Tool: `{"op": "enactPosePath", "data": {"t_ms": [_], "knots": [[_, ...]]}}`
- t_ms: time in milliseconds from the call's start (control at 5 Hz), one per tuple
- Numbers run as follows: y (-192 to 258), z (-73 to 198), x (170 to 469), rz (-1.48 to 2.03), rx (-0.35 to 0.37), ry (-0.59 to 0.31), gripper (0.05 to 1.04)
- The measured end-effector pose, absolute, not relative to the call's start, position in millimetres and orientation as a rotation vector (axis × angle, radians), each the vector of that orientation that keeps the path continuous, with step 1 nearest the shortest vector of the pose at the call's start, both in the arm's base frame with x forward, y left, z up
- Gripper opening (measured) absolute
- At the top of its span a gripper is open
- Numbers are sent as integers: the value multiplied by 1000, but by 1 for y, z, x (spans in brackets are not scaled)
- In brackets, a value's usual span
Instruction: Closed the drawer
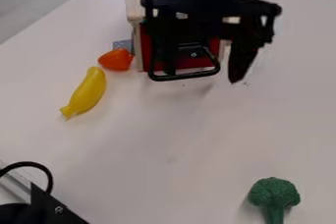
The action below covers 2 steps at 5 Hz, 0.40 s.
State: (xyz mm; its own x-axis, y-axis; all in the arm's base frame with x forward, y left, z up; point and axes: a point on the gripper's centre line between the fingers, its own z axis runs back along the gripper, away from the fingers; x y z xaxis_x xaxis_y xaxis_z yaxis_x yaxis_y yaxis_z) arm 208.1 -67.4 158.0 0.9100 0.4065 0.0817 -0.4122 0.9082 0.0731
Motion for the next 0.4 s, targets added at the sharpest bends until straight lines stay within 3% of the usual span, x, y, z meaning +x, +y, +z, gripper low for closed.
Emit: {"op": "enactPosePath", "data": {"t_ms": [200,400], "knots": [[-69,156,198,353,175,-44,1000],[-68,155,198,349,180,-44,1000]]}}
